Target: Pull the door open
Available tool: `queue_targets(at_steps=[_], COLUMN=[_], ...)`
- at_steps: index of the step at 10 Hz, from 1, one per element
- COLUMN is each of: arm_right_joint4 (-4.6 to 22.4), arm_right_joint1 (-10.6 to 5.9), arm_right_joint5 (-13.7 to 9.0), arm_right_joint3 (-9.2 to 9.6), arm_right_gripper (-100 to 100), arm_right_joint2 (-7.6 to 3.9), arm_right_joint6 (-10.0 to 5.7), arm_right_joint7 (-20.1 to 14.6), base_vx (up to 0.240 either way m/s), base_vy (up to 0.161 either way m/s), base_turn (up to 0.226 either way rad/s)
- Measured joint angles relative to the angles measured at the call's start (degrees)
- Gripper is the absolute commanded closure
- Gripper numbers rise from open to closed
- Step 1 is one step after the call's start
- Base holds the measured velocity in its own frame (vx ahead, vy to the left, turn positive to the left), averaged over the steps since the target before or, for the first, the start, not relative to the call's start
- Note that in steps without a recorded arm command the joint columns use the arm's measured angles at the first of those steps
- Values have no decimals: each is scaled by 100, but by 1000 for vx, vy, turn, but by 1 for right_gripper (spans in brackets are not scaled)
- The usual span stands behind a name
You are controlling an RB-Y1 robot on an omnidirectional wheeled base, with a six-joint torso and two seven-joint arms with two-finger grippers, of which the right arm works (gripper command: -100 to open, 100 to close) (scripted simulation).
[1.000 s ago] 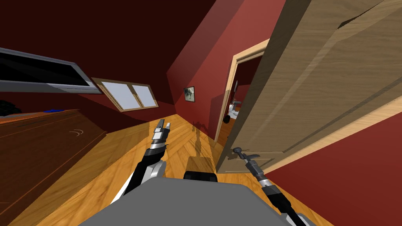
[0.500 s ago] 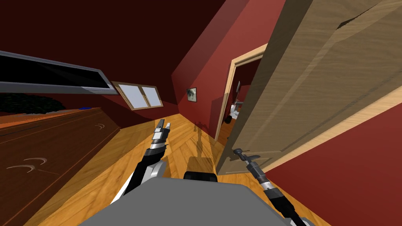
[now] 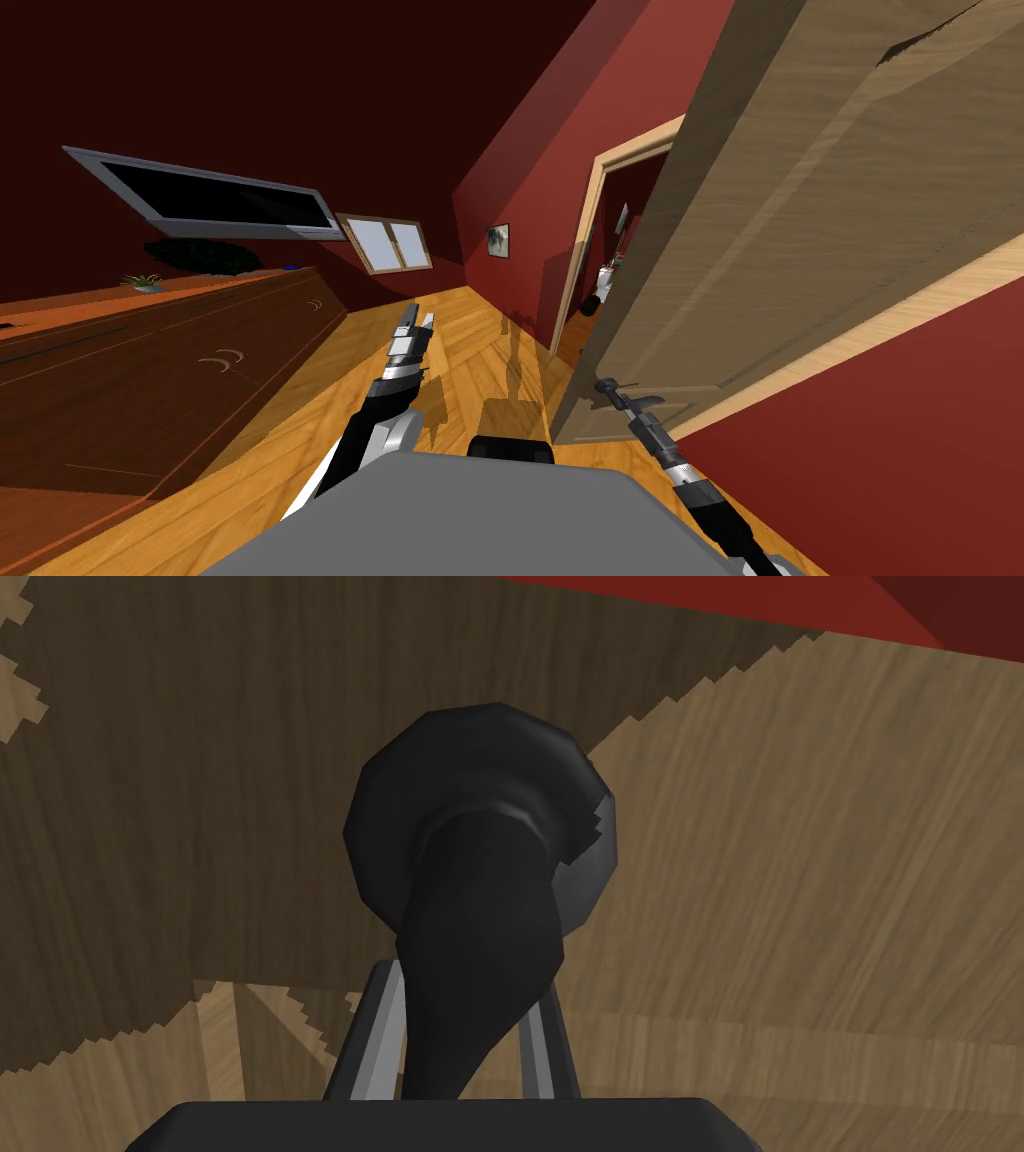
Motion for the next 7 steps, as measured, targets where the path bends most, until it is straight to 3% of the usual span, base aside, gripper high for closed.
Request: queue_targets(at_steps=[2, 7], arm_right_joint4=[78, 170], arm_right_joint1=[-37, -50], arm_right_joint5=[6, 22], arm_right_joint3=[19, 62], arm_right_gripper=[100, 100], arm_right_joint2=[-13, -20], arm_right_joint6=[-61, -156], arm_right_joint7=[-24, -52], base_vx=[-233, -137], base_vy=[-70, -54], base_turn=[145, 107])
